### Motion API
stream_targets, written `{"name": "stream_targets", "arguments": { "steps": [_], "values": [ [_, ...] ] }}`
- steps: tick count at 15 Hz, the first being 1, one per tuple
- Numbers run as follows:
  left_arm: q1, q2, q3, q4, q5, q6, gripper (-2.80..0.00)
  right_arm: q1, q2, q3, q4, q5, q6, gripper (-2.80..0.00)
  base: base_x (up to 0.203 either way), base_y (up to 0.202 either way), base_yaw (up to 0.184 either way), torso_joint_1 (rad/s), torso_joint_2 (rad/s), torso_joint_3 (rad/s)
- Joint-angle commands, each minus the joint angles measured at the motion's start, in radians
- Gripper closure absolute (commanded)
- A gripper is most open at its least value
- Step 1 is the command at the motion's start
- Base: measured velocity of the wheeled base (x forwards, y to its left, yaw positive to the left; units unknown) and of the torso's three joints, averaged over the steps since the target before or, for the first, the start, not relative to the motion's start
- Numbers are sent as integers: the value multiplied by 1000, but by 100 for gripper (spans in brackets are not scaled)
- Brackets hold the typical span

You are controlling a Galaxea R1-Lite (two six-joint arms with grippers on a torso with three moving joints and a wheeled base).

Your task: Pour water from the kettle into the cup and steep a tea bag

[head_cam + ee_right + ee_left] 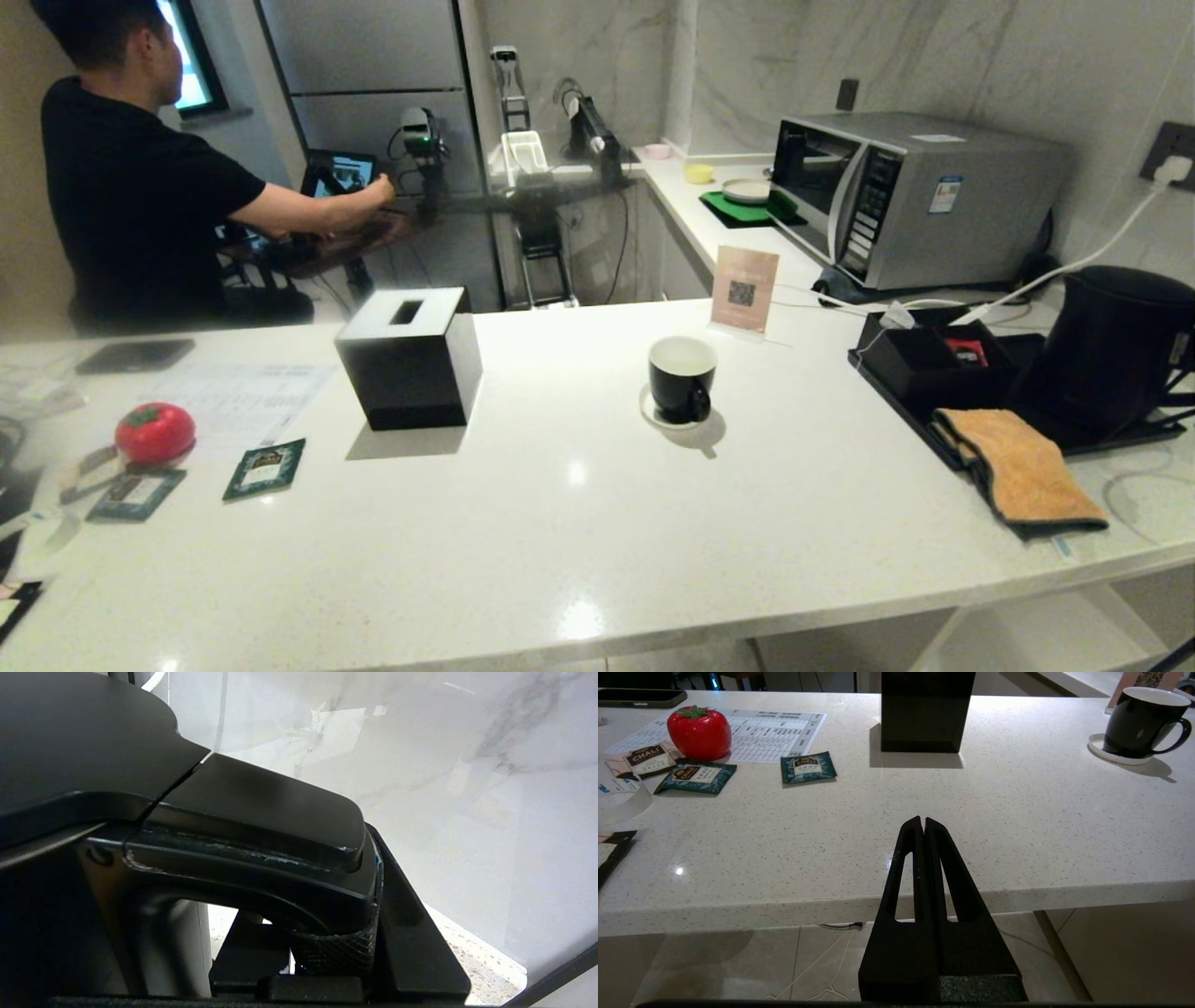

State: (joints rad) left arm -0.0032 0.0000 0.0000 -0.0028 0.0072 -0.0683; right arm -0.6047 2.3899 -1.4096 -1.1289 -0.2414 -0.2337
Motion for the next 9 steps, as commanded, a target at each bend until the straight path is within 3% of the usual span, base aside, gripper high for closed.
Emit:
{"name": "stream_targets", "arguments": {
  "steps": [1, 9],
  "values": [
    [0, 2, 0, 0, 0, -1, 0, 2, 18, -1, -19, -1, -3, 0, 0, 0, 0, 0, 0, 0],
    [0, 1, 0, 0, 0, -1, 0, 8, 41, 0, -58, 1, -3, 0, 0, 0, 0, 0, 0, 0]
  ]
}}
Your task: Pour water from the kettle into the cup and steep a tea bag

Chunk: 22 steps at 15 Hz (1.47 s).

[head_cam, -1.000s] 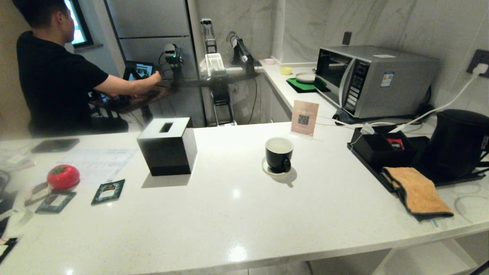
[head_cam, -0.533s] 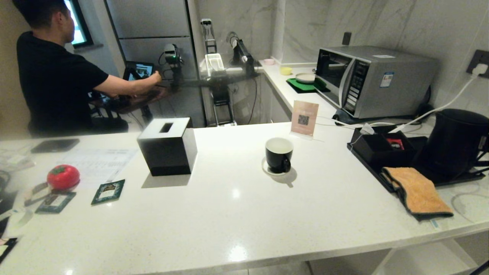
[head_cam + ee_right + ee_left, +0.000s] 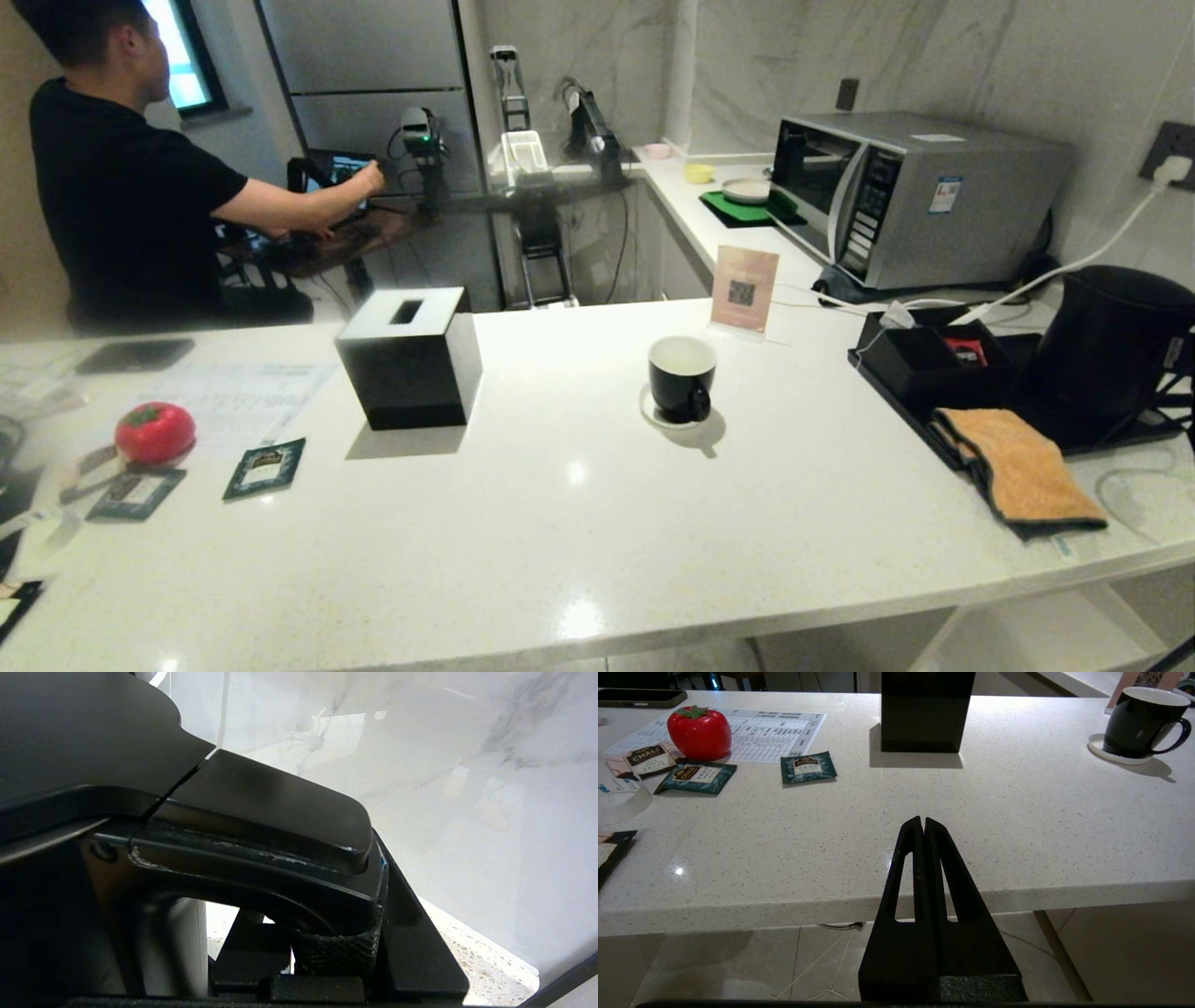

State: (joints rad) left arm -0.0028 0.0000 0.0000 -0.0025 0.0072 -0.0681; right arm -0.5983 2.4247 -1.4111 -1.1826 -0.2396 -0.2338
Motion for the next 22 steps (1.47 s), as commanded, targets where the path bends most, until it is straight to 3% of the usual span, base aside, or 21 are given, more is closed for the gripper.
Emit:
{"name": "stream_targets", "arguments": {
  "steps": [1, 3, 4, 13, 22],
  "values": [
    [0, 1, 0, -1, 0, -1, 0, 3, 7, 1, -5, -1, -2, 0, 0, 0, 0, 0, 0, 0],
    [0, 0, 0, -1, 0, -1, 0, 9, 5, 1, -3, -1, -2, 0, 0, 0, 0, 0, 0, 0],
    [0, 1, 0, -1, 0, -1, 0, 9, 5, 1, -3, -1, -2, -280, 0, 0, 0, 0, 0, 0],
    [0, 2, 0, -1, 0, -1, 0, 15, -3, 23, -2, 0, -2, -280, 0, 0, 0, 0, 0, 0],
    [0, 0, 0, -1, 0, -1, 0, 15, -59, 159, -50, 5, -1, -280, 0, 0, 0, 0, 0, 0]
  ]
}}
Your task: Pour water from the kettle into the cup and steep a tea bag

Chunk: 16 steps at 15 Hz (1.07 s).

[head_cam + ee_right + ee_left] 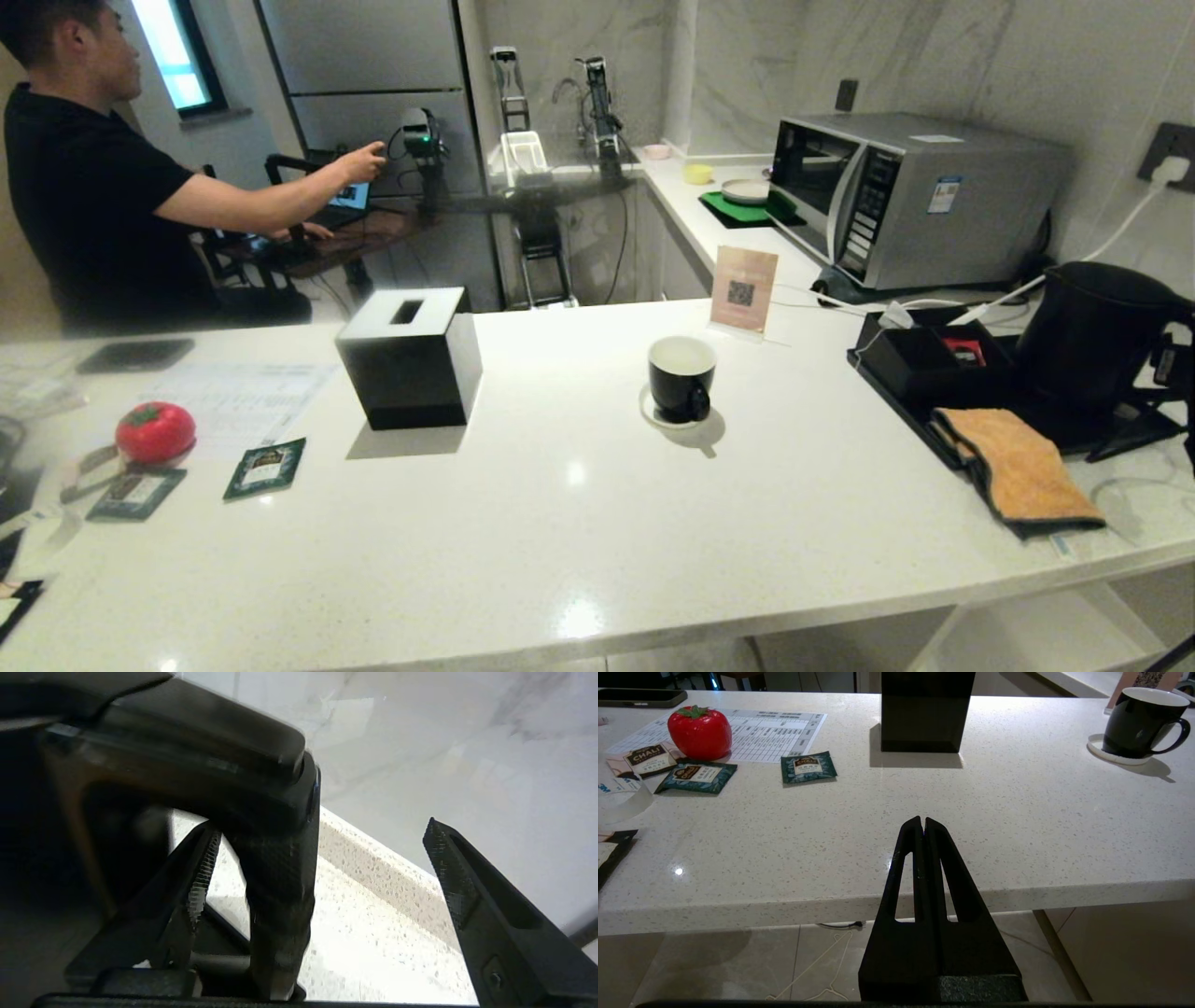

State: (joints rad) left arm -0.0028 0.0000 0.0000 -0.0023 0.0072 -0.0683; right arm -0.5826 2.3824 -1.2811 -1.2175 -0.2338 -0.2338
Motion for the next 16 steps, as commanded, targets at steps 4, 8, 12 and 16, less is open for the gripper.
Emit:
{"name": "stream_targets", "arguments": {
  "steps": [4, 8, 12, 16],
  "values": [
    [0, 2, 0, -1, 0, -1, 0, 0, -65, 136, -40, 1, -2, -280, 0, 0, 0, 0, 0, 0],
    [0, 1, 0, -1, 0, -1, 0, 1, -122, 260, -105, 8, 0, -280, 0, 0, 0, 0, 0, 0],
    [0, 2, 0, -1, 0, -1, 0, 3, -196, 409, -155, 10, 0, -280, 0, 0, 0, 0, 0, 0],
    [0, 0, 0, -1, 0, -1, 0, 9, -265, 594, -241, 10, 2, -280, 0, 0, 0, 0, 0, 0]
  ]
}}
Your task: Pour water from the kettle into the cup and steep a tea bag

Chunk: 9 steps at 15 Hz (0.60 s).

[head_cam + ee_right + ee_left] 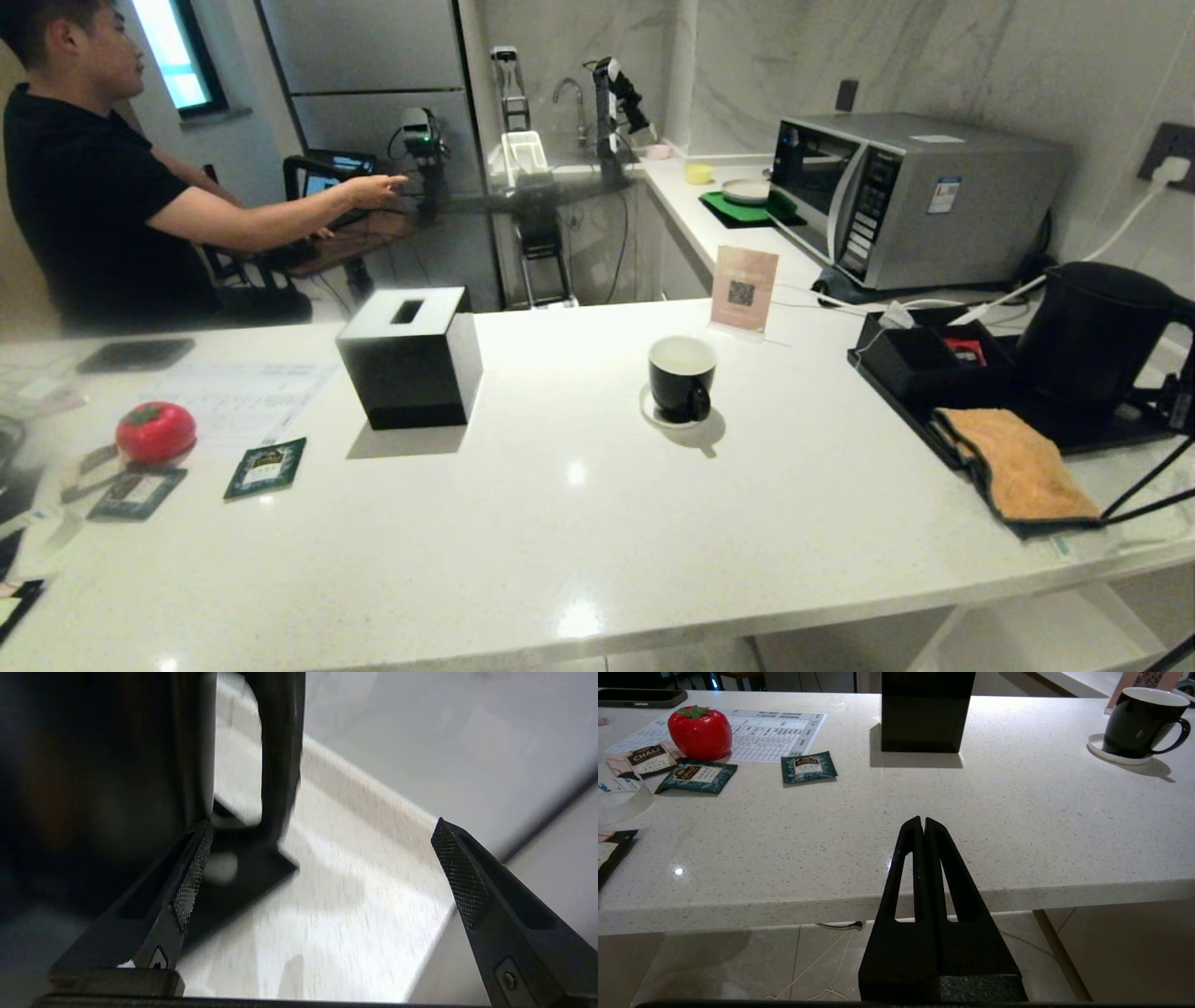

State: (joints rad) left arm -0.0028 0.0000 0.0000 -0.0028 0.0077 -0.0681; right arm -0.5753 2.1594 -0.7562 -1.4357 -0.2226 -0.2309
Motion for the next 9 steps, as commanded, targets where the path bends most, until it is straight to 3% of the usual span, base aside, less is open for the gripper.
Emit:
{"name": "stream_targets", "arguments": {
  "steps": [1, 9],
  "values": [
    [0, 2, 0, 0, 0, -1, 0, 5, -63, 113, -39, -1, -1, 0, 0, 0, 0, 0, 0, 0],
    [0, 2, 0, 0, 0, -1, 0, 14, -256, 363, -41, -3, 50, 0, 0, 0, 0, 0, 0, 0]
  ]
}}
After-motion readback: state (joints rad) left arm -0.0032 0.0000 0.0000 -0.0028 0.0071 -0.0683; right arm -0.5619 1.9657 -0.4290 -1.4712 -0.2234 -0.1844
